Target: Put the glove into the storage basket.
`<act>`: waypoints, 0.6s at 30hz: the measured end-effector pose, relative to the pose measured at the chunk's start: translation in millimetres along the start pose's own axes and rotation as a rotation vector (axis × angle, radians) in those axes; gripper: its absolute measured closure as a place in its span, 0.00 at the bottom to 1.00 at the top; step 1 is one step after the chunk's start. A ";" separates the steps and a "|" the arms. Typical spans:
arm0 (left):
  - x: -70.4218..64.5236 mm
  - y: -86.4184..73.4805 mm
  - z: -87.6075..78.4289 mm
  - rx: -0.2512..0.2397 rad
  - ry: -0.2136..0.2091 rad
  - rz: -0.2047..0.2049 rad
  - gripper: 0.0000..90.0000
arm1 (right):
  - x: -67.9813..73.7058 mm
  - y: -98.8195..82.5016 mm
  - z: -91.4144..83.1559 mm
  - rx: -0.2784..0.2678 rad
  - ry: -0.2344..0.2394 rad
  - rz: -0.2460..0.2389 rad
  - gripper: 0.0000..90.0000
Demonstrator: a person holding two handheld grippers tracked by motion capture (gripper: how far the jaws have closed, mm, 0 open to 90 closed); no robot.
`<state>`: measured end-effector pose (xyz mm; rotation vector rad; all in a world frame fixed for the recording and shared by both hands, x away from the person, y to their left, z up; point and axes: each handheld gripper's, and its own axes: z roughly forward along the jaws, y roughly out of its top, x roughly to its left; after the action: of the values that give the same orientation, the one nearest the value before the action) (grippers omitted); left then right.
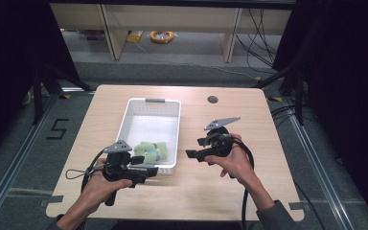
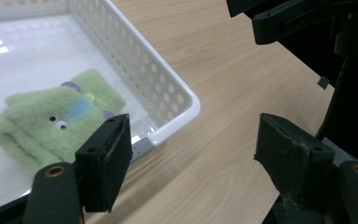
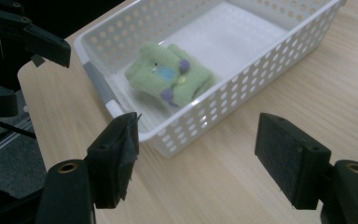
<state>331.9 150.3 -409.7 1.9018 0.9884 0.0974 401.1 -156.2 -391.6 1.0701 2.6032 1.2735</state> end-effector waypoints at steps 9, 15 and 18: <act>-12.9 -14.0 8.7 -0.012 -0.025 0.037 0.18 | -0.6 -22.8 -11.6 -0.029 -0.006 0.038 0.28; -19.2 -24.2 16.7 -0.007 -0.029 0.070 0.18 | -1.1 -39.4 -16.0 -0.064 -0.005 0.043 0.27; -20.5 -30.0 21.1 -0.010 -0.036 0.069 0.18 | -1.3 -48.7 -17.2 -0.058 -0.009 0.035 0.27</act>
<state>309.9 128.1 -437.7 1.9224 0.8970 0.1083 369.0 -189.1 -415.3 1.1137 2.5356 1.3396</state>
